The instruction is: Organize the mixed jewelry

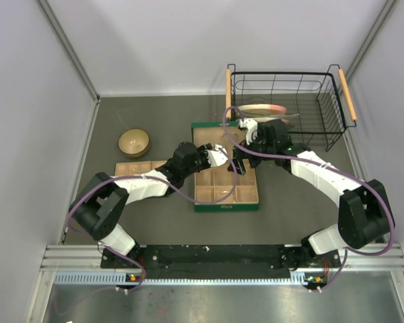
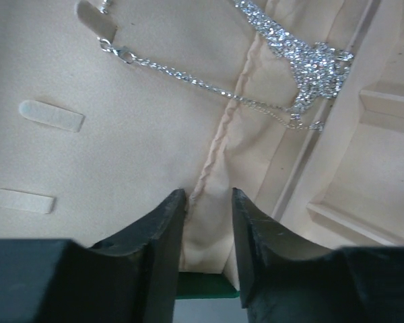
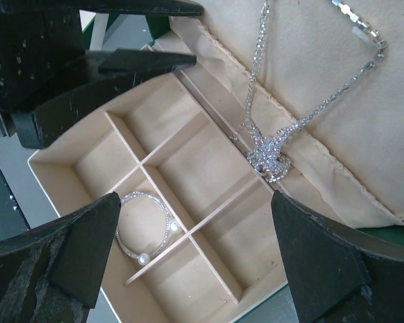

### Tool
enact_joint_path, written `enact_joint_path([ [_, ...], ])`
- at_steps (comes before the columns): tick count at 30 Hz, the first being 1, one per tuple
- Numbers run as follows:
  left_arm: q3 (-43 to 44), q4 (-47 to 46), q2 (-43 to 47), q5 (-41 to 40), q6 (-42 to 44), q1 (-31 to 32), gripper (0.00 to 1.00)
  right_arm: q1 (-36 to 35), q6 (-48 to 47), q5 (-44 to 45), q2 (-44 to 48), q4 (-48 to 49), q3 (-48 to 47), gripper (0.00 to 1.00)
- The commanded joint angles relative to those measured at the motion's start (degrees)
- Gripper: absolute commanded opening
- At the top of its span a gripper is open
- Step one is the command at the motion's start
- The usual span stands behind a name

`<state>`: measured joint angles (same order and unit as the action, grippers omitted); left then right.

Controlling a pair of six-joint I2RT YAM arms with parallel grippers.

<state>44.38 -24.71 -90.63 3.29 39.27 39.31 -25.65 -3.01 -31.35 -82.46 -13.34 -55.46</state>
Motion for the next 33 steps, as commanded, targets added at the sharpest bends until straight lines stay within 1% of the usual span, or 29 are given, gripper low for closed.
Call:
enact_joint_path([
  [1, -0.52, -3.85, -1.65, -4.43, 1.08, -0.73, 0.26, -0.45, -0.25, -1.6, 1.68, 2.18, 0.35, 0.95],
  [4, -0.35, -3.94, -2.18, -4.69, 1.25, -0.46, 0.13, -0.45, -0.16, -1.78, 1.51, 2.27, 0.35, 0.95],
  [5, -0.17, -3.94, -2.18, -4.78, 1.16, -0.46, 0.07, -0.45, -0.07, -1.69, 1.51, 2.36, 0.44, 0.95],
  [8, 0.27, -3.07, -2.18, -4.26, 0.81, -0.46, 0.0, -0.54, 0.1, -1.35, 1.16, 2.71, 0.27, 0.95],
  [13, 0.62, -0.7, -1.31, -3.55, 0.64, -0.37, 0.0, -1.07, -0.69, 0.5, 0.02, 3.06, -0.61, 0.95],
  [15, 0.45, 0.18, -0.69, -0.75, 0.38, -0.29, 0.0, -1.16, -1.03, 1.12, -0.95, 3.24, -1.23, 0.95],
  [22, 1.67, 4.31, 2.12, 3.73, -0.33, -0.29, 0.0, -1.68, -1.39, 3.32, -4.03, 4.64, -3.16, 0.93],
  [33, 2.82, 7.65, 2.65, 5.85, -0.77, -0.29, 0.0, -2.12, -0.86, 7.79, -4.47, 9.56, -3.77, 0.88],
])
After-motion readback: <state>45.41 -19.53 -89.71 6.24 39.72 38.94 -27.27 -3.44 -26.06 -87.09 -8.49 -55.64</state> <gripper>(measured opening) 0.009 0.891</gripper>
